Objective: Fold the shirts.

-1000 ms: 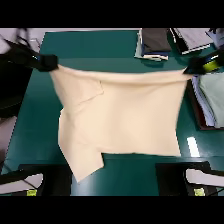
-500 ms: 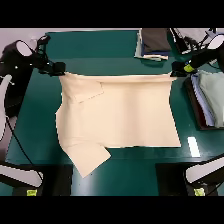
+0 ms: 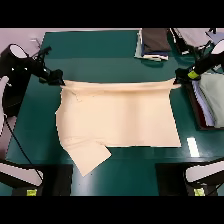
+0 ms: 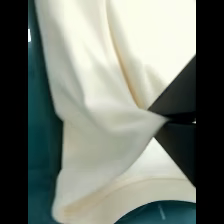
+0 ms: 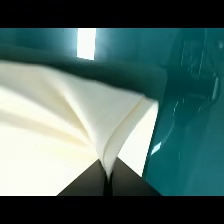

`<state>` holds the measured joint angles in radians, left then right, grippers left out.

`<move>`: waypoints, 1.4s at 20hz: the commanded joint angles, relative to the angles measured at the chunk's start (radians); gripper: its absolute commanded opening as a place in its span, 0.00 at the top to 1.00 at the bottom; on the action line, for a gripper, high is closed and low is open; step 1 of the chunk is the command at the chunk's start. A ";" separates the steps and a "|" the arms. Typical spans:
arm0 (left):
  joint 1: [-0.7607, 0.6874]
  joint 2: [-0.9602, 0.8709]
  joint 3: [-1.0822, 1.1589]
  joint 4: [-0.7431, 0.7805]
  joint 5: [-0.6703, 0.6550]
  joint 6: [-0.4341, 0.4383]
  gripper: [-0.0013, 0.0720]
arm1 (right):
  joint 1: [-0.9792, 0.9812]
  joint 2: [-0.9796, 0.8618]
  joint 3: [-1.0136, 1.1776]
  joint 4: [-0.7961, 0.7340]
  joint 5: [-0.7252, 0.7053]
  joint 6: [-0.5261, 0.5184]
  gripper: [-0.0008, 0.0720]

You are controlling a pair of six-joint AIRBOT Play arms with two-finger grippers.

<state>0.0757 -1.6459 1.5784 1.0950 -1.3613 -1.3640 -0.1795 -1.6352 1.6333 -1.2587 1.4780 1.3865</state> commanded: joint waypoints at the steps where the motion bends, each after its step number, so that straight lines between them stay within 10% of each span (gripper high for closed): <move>1: 0.003 0.000 -0.115 -0.026 -0.067 0.005 0.95 | 0.000 0.074 -0.159 0.006 -0.045 -0.004 0.96; 7: -0.056 0.002 -0.199 0.055 -0.048 -0.078 0.94 | -0.001 0.203 -0.357 0.009 -0.156 -0.003 0.85; 8: -0.056 0.006 -0.199 0.052 -0.049 -0.079 0.71 | -0.002 0.220 -0.364 0.009 -0.171 -0.003 0.51; 9: -0.056 0.018 -0.199 0.056 -0.045 -0.085 0.28 | -0.008 0.235 -0.362 0.009 -0.171 -0.003 0.41; 22: -0.064 0.800 -0.956 0.210 -0.034 -0.285 0.32 | 0.027 0.410 -0.364 0.010 -0.152 -0.003 0.43; 28: -0.064 0.845 -1.160 0.043 0.035 -0.285 0.32 | 0.061 0.410 -0.364 0.010 -0.151 -0.003 0.43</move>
<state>0.0120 -0.8314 0.5129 1.2190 -1.3682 -1.6402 -0.1303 -1.2266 1.2701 -1.2491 1.3258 1.3834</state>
